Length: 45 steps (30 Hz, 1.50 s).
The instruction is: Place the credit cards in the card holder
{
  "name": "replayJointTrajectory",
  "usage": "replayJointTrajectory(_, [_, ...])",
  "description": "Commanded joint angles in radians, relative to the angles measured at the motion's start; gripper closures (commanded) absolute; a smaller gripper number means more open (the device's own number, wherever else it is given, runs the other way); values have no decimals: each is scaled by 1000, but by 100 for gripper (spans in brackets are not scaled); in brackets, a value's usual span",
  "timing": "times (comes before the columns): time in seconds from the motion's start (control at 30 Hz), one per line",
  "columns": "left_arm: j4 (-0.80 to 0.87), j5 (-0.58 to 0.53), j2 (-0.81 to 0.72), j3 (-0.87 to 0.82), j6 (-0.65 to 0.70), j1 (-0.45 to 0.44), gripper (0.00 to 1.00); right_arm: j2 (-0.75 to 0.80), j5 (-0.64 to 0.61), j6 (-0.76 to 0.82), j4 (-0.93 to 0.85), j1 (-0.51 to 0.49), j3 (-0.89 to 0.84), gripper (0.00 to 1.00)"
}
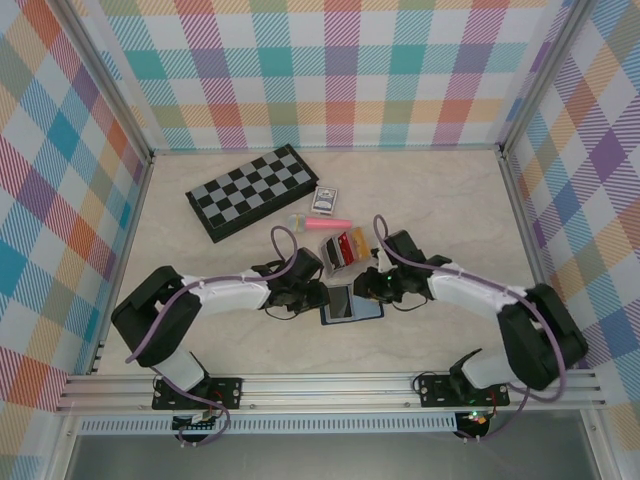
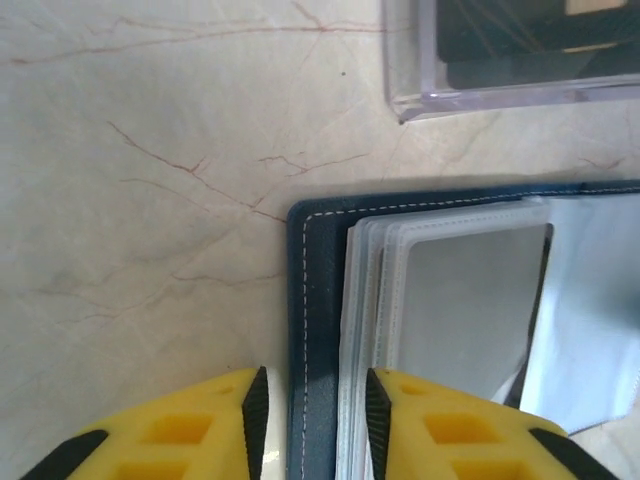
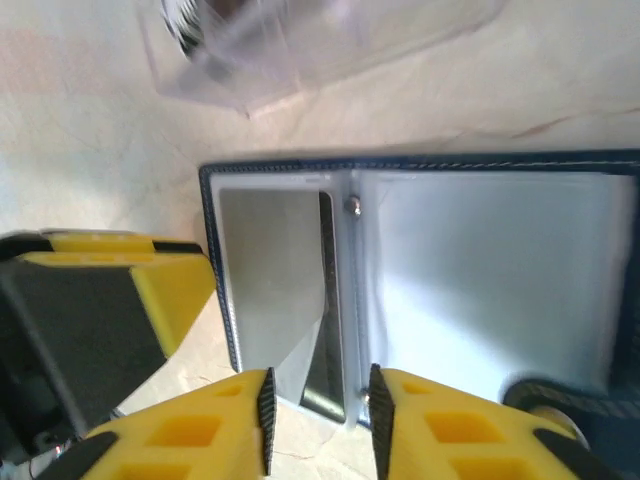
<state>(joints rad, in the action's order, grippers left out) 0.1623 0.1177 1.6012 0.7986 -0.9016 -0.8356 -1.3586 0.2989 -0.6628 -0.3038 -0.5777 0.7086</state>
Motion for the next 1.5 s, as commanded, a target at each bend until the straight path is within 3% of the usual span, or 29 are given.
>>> replayJointTrajectory(0.0, [22,-28,-47,-20,-18,-10,58,71,-247,71,-230,-1,63,56])
replayJointTrajectory(0.13, [-3,9,-25,-7,-25,-1,48,32,-322,112,-337,3,111,42])
replayJointTrajectory(0.47, [-33,63,38,19,-54,6,42,-138,-234,141,-308,-15,157,37])
replayJointTrajectory(0.73, [-49,86,62,27,-62,6,42,-224,-329,155,-348,-53,207,38])
replayJointTrajectory(0.97, [14,20,16,39,-51,7,43,-185,-411,152,-387,-55,215,39])
replayJointTrajectory(1.27, [94,-20,-9,123,-13,38,44,-78,-382,230,-410,21,297,39])
replayJointTrajectory(1.47, [102,-24,-4,139,-36,79,46,-115,-355,319,-425,20,432,44])
